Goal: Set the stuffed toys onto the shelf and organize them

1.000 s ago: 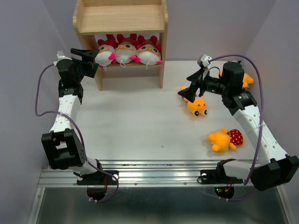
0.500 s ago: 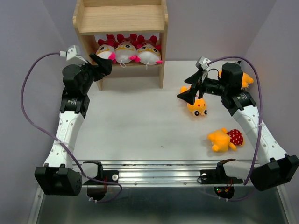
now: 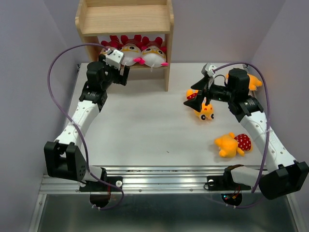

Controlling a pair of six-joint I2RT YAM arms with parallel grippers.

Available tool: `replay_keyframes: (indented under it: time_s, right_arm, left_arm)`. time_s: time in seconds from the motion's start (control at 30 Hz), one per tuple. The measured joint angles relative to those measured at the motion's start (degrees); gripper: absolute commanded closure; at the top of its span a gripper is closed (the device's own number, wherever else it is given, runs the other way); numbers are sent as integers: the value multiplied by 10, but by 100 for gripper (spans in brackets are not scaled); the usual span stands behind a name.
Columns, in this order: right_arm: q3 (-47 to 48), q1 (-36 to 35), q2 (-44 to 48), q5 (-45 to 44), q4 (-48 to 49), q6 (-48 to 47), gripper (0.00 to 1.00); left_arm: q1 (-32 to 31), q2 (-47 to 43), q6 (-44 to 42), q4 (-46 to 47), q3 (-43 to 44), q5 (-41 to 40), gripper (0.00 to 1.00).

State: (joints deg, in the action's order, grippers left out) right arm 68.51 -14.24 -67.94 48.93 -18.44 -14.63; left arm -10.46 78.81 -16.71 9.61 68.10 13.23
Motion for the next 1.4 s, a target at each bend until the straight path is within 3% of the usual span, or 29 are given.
replay_keyframes:
  time_s: [0.33, 0.63, 0.8, 1.03, 1.17, 1.23, 1.33, 1.4]
  right_arm:
    - [-8, 4, 17, 5, 1, -10, 0]
    - [-11, 8, 18, 7, 0, -12, 0]
    - [-11, 14, 18, 10, 0, -13, 0]
    - [-11, 18, 18, 13, 0, -13, 0]
    - [-11, 20, 18, 15, 0, -12, 0]
    - [-11, 20, 18, 16, 0, -12, 0]
    - [-11, 23, 18, 18, 0, -12, 0]
    - [-11, 26, 18, 18, 0, -12, 0]
  left_arm:
    - [-30, 80, -159, 50, 87, 19, 7]
    - [-49, 160, -212, 33, 132, 32, 9]
    - [-50, 177, -222, 26, 132, 21, 16]
    - [-50, 188, -222, 43, 134, -16, 45]
    - [-50, 202, -214, 53, 146, -37, 68]
    - [-50, 207, -208, 55, 152, -41, 73]
    - [-50, 210, -192, 56, 157, -45, 98]
    - [-50, 210, -179, 56, 160, -47, 100]
